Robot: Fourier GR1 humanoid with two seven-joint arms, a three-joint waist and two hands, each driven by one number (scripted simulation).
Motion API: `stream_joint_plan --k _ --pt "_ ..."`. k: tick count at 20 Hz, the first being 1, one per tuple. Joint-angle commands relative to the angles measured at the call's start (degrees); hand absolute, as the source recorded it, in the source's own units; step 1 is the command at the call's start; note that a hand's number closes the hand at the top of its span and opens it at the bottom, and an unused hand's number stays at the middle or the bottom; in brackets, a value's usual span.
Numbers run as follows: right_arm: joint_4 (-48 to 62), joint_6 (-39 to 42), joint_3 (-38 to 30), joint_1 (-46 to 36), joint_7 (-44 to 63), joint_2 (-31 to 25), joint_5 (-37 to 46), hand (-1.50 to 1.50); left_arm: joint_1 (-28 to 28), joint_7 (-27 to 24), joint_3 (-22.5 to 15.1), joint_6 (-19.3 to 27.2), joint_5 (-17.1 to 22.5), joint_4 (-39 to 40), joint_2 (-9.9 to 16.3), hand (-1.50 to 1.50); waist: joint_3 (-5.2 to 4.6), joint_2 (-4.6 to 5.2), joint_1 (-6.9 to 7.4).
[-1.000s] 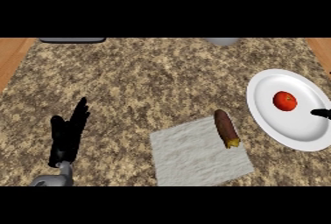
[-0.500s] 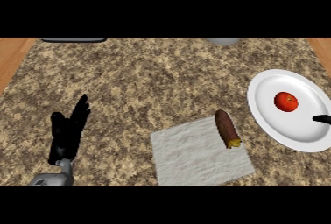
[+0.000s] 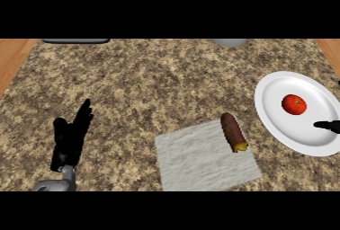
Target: Pick the tomato from the placemat and place it in the plate
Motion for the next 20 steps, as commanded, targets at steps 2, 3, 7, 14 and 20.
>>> stream_joint_plan --k 2,3,7,14,20 --pt "3.9 -3.8 1.3 -1.8 -1.1 -0.6 0.5 -1.5 -0.4 -0.6 -0.8 1.4 -1.9 0.5 -1.5 0.0 0.03 0.1 0.2" --pt "4.5 -4.8 0.7 -1.0 -1.7 0.1 -0.3 -1.5 1.3 -1.5 0.3 -0.6 -0.1 -0.3 -0.3 0.0 0.03 0.08 0.23" --pt "6.4 -4.7 1.4 0.7 -4.3 -2.5 0.2 -1.5 -0.4 -4.0 0.8 -0.1 -1.2 3.3 -0.6 0.0 0.05 0.17 0.24" --pt "10.8 -6.6 1.2 -0.1 -5.3 -5.1 0.5 -1.5 -1.4 -3.2 -0.1 0.2 -1.8 3.5 -1.9 0.0 0.14 0.46 0.76" --pt "12.5 -6.9 0.4 2.2 -8.1 -8.1 -0.1 -1.5 1.1 -1.7 0.2 -1.8 -0.5 -1.3 -0.5 0.0 0.24 0.52 1.32"
